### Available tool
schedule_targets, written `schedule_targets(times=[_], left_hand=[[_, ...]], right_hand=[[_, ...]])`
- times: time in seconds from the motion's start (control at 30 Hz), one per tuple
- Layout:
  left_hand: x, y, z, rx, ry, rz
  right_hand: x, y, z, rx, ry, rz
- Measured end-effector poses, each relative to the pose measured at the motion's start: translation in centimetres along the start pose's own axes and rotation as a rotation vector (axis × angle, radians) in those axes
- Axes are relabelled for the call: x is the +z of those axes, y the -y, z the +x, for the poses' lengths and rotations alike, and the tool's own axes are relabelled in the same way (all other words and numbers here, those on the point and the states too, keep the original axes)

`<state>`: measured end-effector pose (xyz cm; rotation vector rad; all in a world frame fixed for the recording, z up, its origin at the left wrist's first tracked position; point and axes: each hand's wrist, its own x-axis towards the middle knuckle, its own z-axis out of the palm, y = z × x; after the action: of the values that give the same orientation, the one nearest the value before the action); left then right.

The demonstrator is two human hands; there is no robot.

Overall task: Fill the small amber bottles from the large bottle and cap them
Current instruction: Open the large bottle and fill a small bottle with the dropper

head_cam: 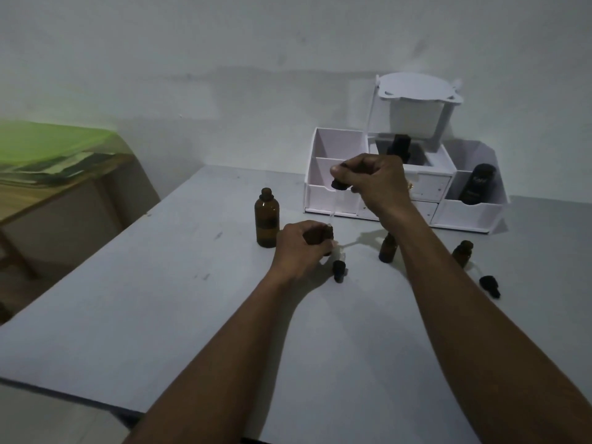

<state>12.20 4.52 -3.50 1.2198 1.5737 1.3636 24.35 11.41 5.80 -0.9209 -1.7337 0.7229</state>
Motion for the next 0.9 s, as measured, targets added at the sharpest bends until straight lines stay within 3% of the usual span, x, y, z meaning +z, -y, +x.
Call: schedule_targets(times=[0.33,0.5,0.6,0.73,0.9], left_hand=[[-3.2,0.3,-2.2,-0.024,0.015,-0.043],[-9.0,0.6,-2.3,0.072,0.024,0.185],[-12.3,1.2,-1.6,0.045,-0.089,0.251],[-13.8,1.9,-0.4,0.014,-0.208,0.119],[-12.1,2.1,0.9,0.061,-0.153,0.016]], right_hand=[[-0.4,2.6,-0.1,-0.116,-0.131,0.122],[0.8,4.4,-0.1,-0.124,-0.178,0.276],[2.4,5.0,0.4,-0.082,-0.193,0.327],[4.6,5.6,1.0,-0.068,-0.184,0.327],[6.2,5.4,1.2,-0.068,-0.174,0.342]])
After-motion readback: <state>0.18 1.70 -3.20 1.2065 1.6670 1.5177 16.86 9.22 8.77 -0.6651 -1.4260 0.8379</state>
